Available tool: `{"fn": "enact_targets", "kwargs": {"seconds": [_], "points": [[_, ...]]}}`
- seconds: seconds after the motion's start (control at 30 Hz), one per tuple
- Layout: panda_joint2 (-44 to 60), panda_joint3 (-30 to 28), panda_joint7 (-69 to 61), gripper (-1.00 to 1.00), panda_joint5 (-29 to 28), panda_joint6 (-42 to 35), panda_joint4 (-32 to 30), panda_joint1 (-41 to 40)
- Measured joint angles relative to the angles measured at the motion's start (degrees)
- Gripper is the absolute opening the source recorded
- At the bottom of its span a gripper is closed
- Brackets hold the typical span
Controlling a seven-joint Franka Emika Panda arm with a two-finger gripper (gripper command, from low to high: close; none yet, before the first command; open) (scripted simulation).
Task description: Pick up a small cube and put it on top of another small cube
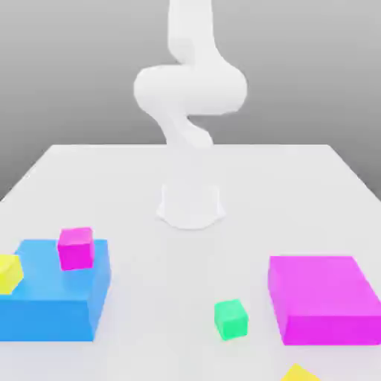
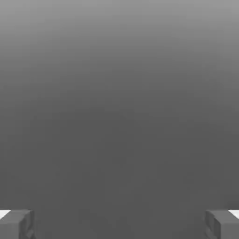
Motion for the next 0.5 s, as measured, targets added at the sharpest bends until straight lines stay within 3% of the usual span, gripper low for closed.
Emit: {"fn": "enact_targets", "kwargs": {"seconds": [0.5], "points": [[31.5,0.2,-15.6,0.00,2.1,8.5,2.1,7.4]]}}
